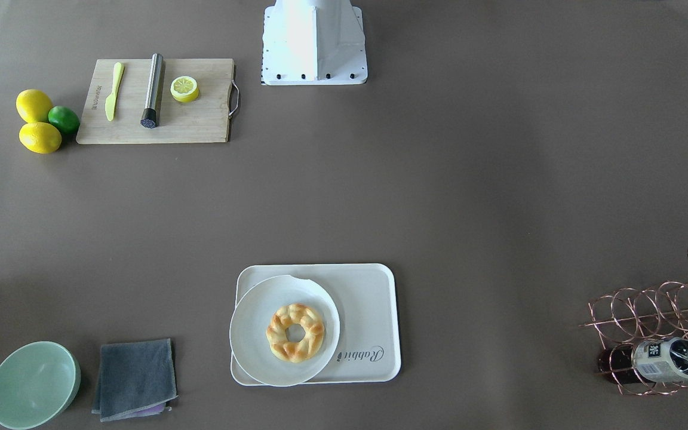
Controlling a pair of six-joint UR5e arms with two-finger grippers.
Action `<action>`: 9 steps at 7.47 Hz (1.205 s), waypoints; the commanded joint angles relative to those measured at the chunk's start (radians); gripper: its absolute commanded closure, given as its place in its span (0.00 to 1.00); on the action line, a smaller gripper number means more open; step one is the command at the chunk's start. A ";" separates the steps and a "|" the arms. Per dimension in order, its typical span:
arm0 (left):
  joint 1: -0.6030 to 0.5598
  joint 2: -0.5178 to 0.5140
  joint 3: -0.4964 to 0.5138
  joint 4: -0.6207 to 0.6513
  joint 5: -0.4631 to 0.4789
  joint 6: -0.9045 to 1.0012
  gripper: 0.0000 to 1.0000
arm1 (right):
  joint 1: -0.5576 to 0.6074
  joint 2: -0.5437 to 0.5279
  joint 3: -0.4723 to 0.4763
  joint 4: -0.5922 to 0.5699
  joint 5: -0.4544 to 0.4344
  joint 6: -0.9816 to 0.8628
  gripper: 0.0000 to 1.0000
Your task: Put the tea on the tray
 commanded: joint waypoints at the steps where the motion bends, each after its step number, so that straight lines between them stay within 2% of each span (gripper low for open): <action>1: -0.012 -0.006 -0.075 0.080 0.004 -0.028 1.00 | 0.000 -0.006 -0.001 0.001 0.000 0.000 0.00; 4: 0.158 -0.035 -0.136 0.116 0.019 -0.200 1.00 | 0.000 -0.006 0.001 0.001 0.000 0.000 0.00; 6: 0.334 -0.165 -0.240 0.409 0.160 -0.243 1.00 | 0.000 -0.006 0.001 0.001 0.000 0.000 0.00; 7: 0.368 -0.246 -0.262 0.538 0.164 -0.249 1.00 | 0.000 -0.003 -0.001 0.001 -0.001 0.000 0.00; 8: 0.446 -0.288 -0.276 0.582 0.223 -0.348 1.00 | 0.000 0.003 -0.001 0.001 -0.001 0.000 0.00; 9: 0.571 -0.343 -0.275 0.609 0.339 -0.433 1.00 | 0.000 0.004 0.009 -0.001 0.000 0.003 0.00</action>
